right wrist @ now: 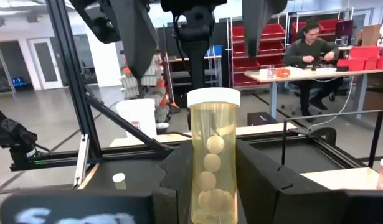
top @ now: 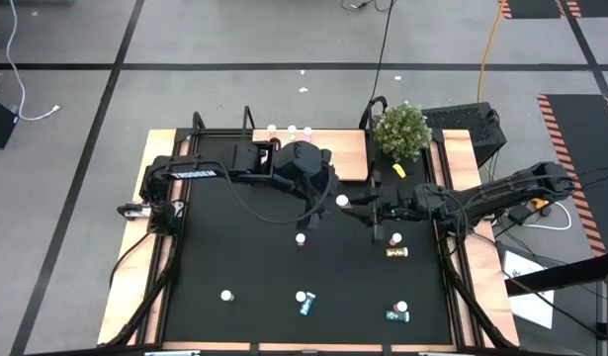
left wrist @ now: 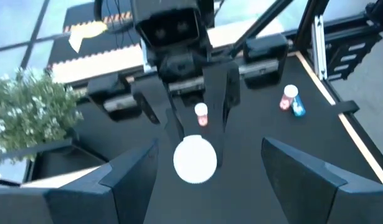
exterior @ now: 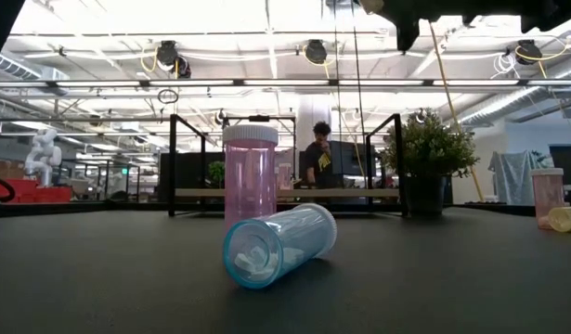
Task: Pick and place medicine bottles onto shelf by color
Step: Put the top left yellow pill bottle on the shelf
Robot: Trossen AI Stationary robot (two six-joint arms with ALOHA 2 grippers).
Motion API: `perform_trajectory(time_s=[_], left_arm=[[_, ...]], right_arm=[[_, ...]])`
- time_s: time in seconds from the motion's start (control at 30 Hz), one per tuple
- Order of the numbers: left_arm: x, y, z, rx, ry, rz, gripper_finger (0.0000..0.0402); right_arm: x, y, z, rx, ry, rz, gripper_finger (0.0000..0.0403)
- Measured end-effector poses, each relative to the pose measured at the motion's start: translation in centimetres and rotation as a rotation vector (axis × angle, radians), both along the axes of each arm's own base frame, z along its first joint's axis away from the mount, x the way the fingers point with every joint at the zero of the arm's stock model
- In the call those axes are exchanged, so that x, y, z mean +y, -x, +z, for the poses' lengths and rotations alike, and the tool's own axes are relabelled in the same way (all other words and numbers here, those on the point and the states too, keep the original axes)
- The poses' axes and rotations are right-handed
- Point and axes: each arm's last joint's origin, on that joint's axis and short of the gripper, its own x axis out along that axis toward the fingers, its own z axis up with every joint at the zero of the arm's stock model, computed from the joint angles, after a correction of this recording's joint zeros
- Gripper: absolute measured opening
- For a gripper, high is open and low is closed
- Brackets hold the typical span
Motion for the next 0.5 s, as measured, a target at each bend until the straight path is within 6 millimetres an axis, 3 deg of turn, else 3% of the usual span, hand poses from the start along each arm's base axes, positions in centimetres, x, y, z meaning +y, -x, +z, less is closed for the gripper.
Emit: perform_trajectory(time_s=[0.33, 0.5], left_arm=[[0.00, -0.17, -0.10, -0.011, 0.009, 0.007, 0.0283], [0.46, -0.39, -0.33, -0.005, 0.025, 0.033, 0.0248]], right_arm=[[0.00, 0.04, 0.39, -0.040, 0.005, 0.002, 0.0095], [-0.01, 0.04, 0.43, -0.043, 0.004, -0.001, 0.0096]])
